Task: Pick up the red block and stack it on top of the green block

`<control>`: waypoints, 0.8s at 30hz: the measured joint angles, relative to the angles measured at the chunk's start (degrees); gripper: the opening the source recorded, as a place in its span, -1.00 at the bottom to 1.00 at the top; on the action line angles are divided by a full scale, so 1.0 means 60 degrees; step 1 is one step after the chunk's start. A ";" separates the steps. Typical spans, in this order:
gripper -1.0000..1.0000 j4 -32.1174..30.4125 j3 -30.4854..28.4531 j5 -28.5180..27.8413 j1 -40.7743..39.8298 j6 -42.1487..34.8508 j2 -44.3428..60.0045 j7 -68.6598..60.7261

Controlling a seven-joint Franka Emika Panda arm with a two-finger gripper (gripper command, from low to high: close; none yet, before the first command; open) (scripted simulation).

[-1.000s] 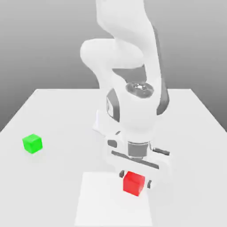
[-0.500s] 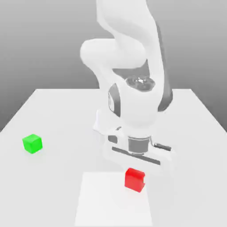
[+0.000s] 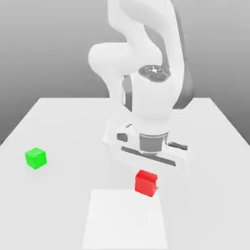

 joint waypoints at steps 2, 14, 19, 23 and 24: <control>-1.00 -0.0074 -0.0669 -0.0244 -0.1339 -0.0170 -0.0173 -0.0102; -1.00 -0.0583 -0.4285 -0.1111 -0.5730 -0.0912 -0.1636 -0.0973; -1.00 -0.0548 -0.4624 -0.0757 -0.5851 0.0104 -0.0609 -0.1305; -1.00 -0.0532 -0.4384 0.0580 -0.5702 0.1211 0.0569 -0.2239; 1.00 -0.0530 -0.4273 0.0871 -0.5725 0.1377 0.0749 -0.2445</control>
